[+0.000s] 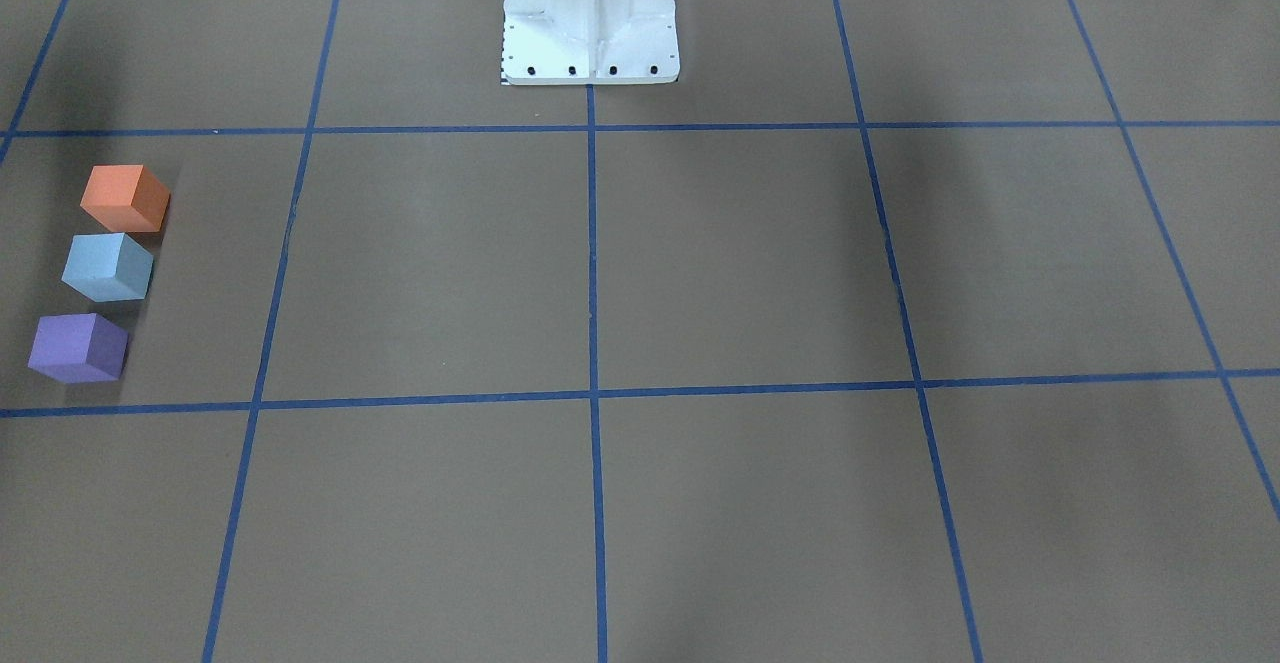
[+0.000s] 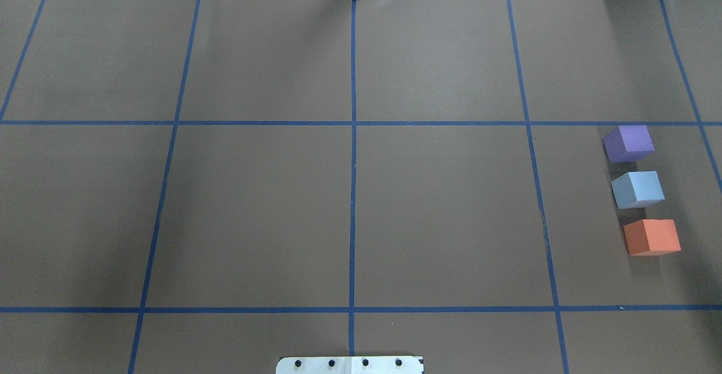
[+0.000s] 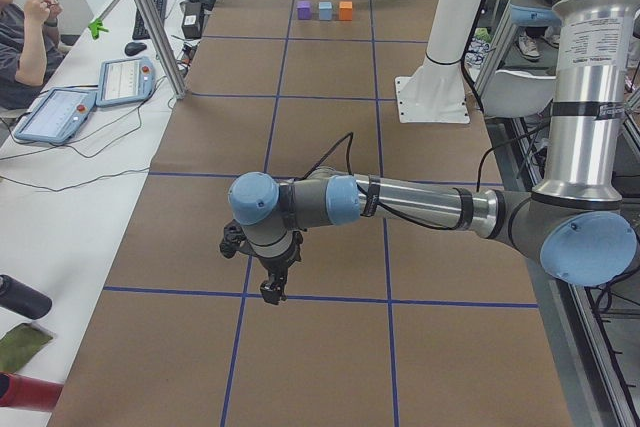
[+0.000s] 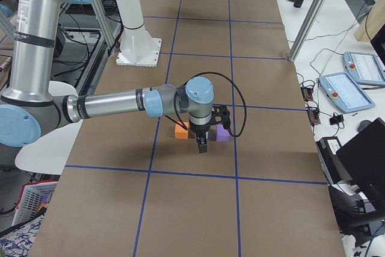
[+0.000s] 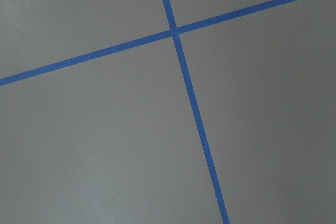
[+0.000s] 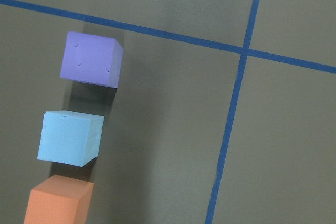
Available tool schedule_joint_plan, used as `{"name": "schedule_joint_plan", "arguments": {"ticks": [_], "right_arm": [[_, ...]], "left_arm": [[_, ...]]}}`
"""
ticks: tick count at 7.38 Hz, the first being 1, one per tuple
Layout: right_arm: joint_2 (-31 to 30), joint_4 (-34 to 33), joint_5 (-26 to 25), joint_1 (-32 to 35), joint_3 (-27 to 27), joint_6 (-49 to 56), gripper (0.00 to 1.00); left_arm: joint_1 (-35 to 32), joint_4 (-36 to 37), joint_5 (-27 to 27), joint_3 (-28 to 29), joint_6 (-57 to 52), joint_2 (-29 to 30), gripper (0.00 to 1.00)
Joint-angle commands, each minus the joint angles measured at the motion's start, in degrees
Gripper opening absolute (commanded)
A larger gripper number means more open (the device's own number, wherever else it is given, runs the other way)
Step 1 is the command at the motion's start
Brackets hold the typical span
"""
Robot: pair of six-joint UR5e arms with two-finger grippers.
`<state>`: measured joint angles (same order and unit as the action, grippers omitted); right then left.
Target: Place blue block between orange and purple blocks
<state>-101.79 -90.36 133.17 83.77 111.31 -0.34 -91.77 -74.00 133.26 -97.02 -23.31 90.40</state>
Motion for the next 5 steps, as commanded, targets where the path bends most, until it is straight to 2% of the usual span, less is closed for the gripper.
{"name": "schedule_joint_plan", "arguments": {"ticks": [1,5], "right_arm": [[0.10,0.01,-0.02,0.08,0.05,-0.28,1.00],[0.19,0.10,-0.02,-0.01,0.05,-0.28,1.00]], "left_arm": [[0.01,0.00,-0.02,0.08,0.10,0.57,1.00],[-0.08,-0.61,-0.02,-0.62,-0.77,0.31,1.00]]}}
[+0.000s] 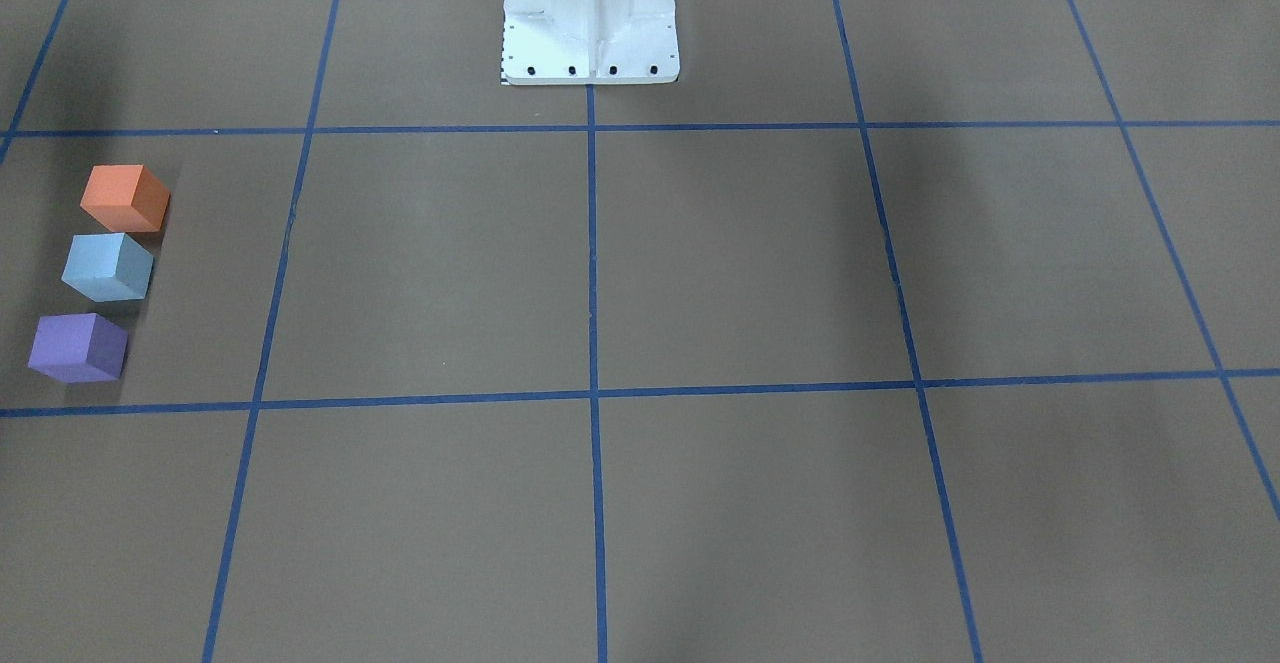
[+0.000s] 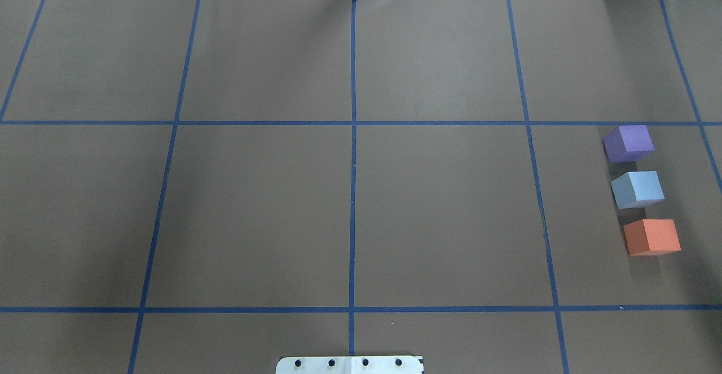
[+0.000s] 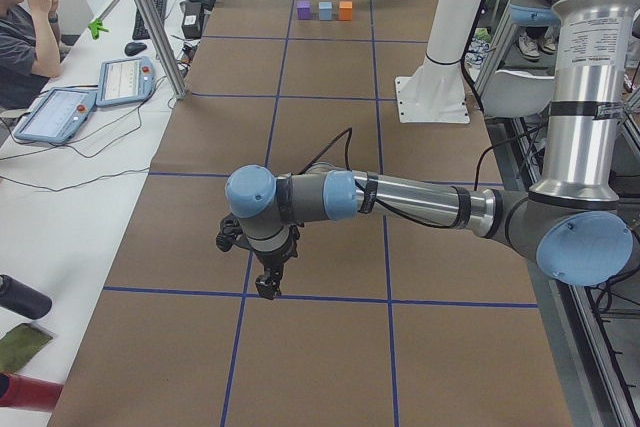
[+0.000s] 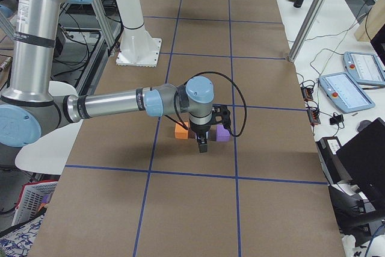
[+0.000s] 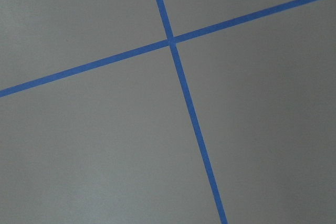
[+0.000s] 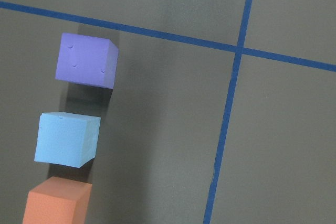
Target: Place blue block between orange and purple blocks
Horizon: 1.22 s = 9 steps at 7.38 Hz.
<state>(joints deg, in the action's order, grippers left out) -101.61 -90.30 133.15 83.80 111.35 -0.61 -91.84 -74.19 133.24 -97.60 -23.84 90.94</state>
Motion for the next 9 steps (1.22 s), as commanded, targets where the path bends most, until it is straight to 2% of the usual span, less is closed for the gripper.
{"name": "schedule_joint_plan", "arguments": {"ticks": [1,9], "right_arm": [[0.01,0.03,0.00,-0.04,0.01,0.00,1.00],[-0.08,1.62,0.18,-0.04,-0.35,-0.97,1.00]], "left_arm": [[-0.01,-1.82,0.00,0.04,-0.33,-0.33,1.00],[-0.01,-1.92,-0.09,-0.05,-0.15,-0.07,1.00]]}}
